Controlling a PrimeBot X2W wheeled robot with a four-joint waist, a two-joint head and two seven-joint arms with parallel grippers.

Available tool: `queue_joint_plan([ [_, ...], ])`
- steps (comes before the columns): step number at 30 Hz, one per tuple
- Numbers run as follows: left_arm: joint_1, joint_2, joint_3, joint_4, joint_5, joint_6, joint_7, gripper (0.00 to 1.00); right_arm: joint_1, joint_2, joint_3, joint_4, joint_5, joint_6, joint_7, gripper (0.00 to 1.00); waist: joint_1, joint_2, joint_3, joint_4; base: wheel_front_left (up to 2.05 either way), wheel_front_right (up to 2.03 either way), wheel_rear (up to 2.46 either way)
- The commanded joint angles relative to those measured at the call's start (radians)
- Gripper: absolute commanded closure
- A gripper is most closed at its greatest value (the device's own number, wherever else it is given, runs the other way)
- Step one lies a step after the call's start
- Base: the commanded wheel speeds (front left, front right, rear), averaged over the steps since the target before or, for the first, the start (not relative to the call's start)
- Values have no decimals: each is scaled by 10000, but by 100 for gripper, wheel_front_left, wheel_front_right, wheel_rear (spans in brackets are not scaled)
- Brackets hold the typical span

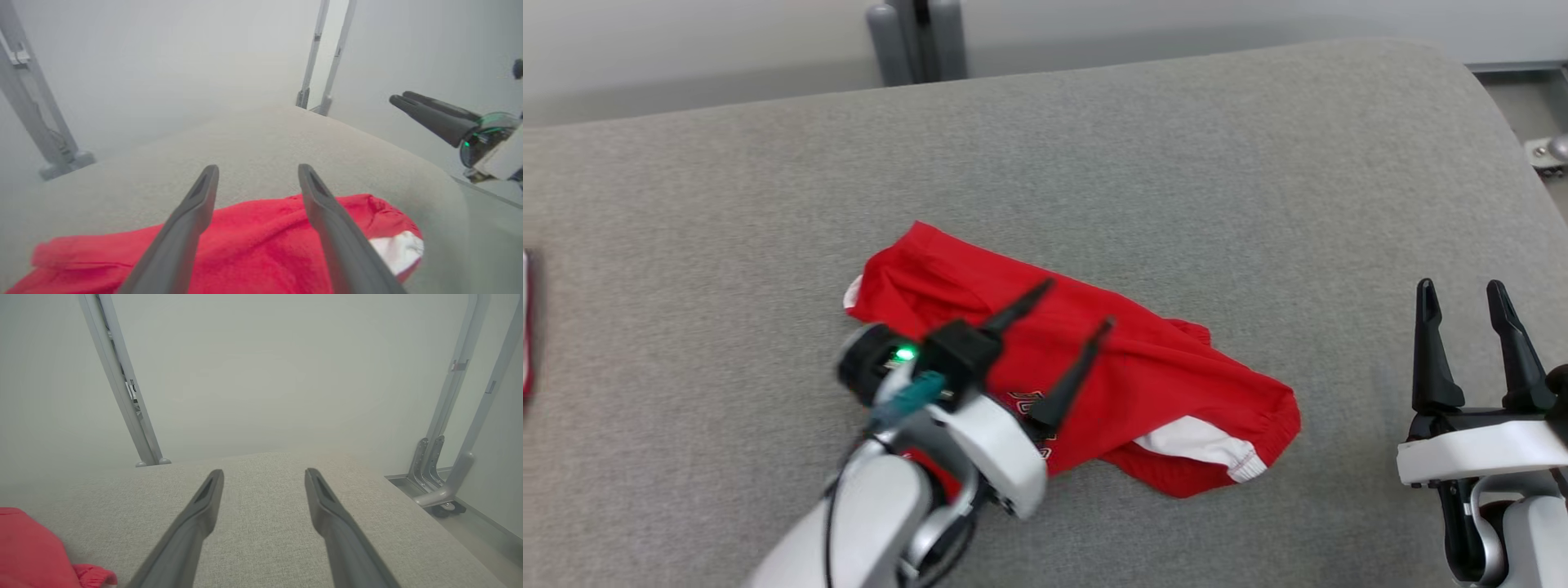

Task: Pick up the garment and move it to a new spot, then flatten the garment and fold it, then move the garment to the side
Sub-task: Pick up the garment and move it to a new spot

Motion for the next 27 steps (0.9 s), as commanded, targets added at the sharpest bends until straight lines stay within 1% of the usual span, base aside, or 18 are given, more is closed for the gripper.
queue_joint_plan([
  [1,49,127,213,-91,-30,144,-128,0,29,-66,1,-69,-42,19,1,0,0,0,-153,221,0,0,0],
  [2,161,240,433,-164,-77,334,-212,0,57,-66,-33,-93,-46,19,24,0,0,0,-196,315,0,0,0],
  [3,359,453,871,-292,-176,689,-412,0,107,-67,-68,-167,-121,19,63,0,0,0,-271,497,0,0,0],
  [4,406,582,1106,-332,-170,850,-512,0,137,-66,-85,-192,-146,19,98,0,0,0,-309,578,0,0,0],
  [7,642,880,1769,-395,-300,1270,-882,0,192,-72,-124,-323,-241,19,199,0,0,0,-444,827,0,0,0],
  [12,1164,1216,2874,-281,-600,1943,-1687,0,274,-70,-108,-469,-326,19,357,0,0,0,-789,1183,0,0,0],
  [16,1683,1491,3617,-209,-805,2345,-2248,0,489,-70,-30,-590,-436,19,498,0,0,0,-1055,1416,0,0,0],
  [18,1919,1605,3922,-172,-888,2464,-2419,0,554,-70,21,-664,-459,19,578,0,0,0,-1181,1528,0,0,0],
  [21,2164,1707,4116,-125,-953,2417,-2603,0,803,-69,23,-781,-606,19,759,0,0,0,-1364,1724,0,0,0],
  [27,2732,1830,4023,-116,-716,2415,-2755,0,1317,-70,-63,-993,-848,19,1052,0,0,0,-1871,1785,0,0,0],
])
